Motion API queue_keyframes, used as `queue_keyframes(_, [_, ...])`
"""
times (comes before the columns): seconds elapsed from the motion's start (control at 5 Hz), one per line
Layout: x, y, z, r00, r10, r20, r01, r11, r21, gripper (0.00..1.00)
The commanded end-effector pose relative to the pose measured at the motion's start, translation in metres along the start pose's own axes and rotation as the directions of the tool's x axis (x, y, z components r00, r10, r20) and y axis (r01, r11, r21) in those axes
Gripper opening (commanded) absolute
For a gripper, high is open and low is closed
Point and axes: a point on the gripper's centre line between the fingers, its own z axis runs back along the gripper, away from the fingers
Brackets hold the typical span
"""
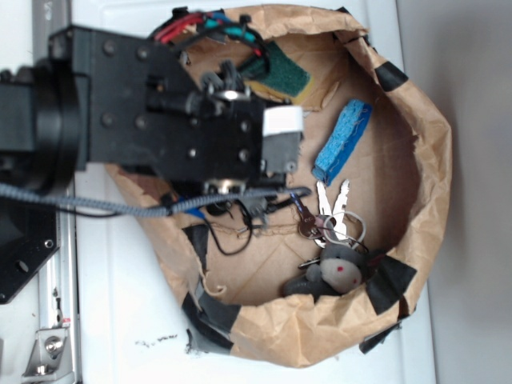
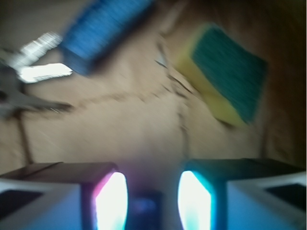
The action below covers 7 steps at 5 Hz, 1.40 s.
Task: Grab the black box.
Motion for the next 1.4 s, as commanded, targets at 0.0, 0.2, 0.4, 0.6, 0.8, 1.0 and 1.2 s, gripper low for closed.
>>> queue_keyframes(0.0, [0.019, 0.027, 0.0, 0.999, 0.014, 0.03, -0.016, 0.998, 0.066, 1.0])
queue_keyframes(0.2, [0.019, 0.024, -0.01, 0.999, 0.001, 0.039, -0.004, 0.997, 0.077, 1.0])
queue_keyframes(0.4, [0.009, 0.011, -0.028, 0.995, -0.092, 0.031, 0.09, 0.994, 0.055, 1.0])
queue_keyframes(0.6, [0.003, -0.004, -0.031, 0.989, -0.146, 0.025, 0.146, 0.989, 0.01, 1.0])
queue_keyframes(0.8, [-0.002, -0.016, -0.024, 0.984, -0.175, 0.03, 0.177, 0.982, -0.068, 1.0])
queue_keyframes(1.0, [-0.005, -0.018, -0.013, 0.985, -0.172, 0.022, 0.174, 0.979, -0.104, 1.0])
queue_keyframes(1.2, [-0.002, -0.014, 0.005, 0.988, -0.152, 0.021, 0.153, 0.977, -0.15, 1.0])
